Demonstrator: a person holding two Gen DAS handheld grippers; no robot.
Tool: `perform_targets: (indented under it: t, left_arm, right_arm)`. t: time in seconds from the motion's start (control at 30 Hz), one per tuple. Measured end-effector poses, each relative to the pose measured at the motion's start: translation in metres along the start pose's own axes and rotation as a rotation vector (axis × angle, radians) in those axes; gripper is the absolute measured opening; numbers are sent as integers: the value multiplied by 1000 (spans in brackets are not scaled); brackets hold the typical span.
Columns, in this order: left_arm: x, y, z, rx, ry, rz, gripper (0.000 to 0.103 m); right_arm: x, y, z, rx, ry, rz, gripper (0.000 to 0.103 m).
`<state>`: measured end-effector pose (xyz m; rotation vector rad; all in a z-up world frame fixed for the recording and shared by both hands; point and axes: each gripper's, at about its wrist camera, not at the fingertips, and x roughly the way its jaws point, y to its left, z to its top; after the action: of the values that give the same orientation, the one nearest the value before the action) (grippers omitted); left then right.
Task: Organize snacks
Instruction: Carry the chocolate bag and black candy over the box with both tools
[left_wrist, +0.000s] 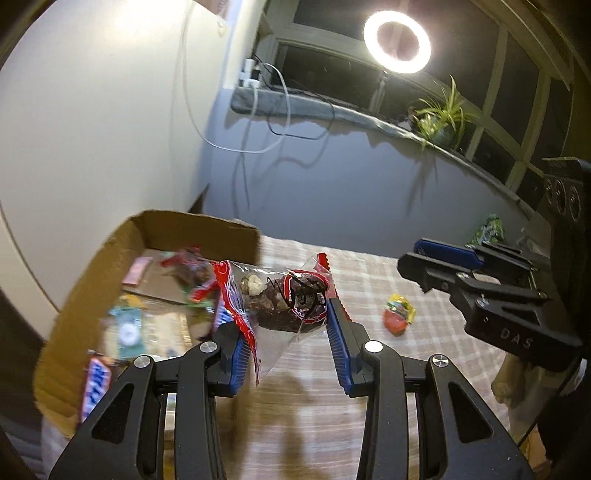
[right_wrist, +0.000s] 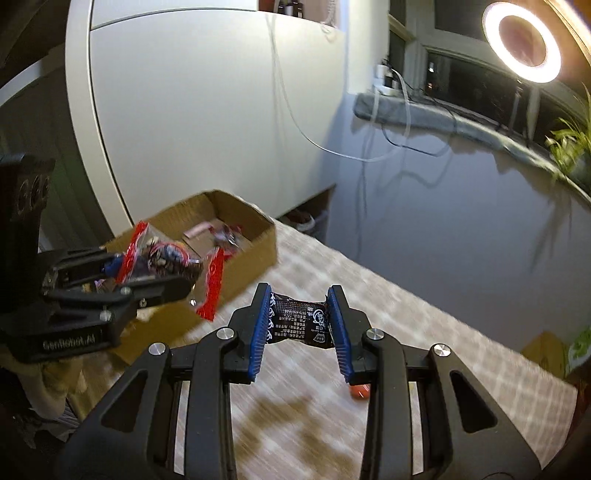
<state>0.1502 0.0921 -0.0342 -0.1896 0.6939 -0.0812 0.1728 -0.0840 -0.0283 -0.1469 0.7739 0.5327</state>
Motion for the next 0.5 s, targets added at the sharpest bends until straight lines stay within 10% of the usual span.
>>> perform_targets:
  t: [0.5]
  left_arm:
    - [-20, 53, 4, -40, -38, 67, 37]
  right_arm:
    - [58, 59, 55, -53, -2, 117, 33]
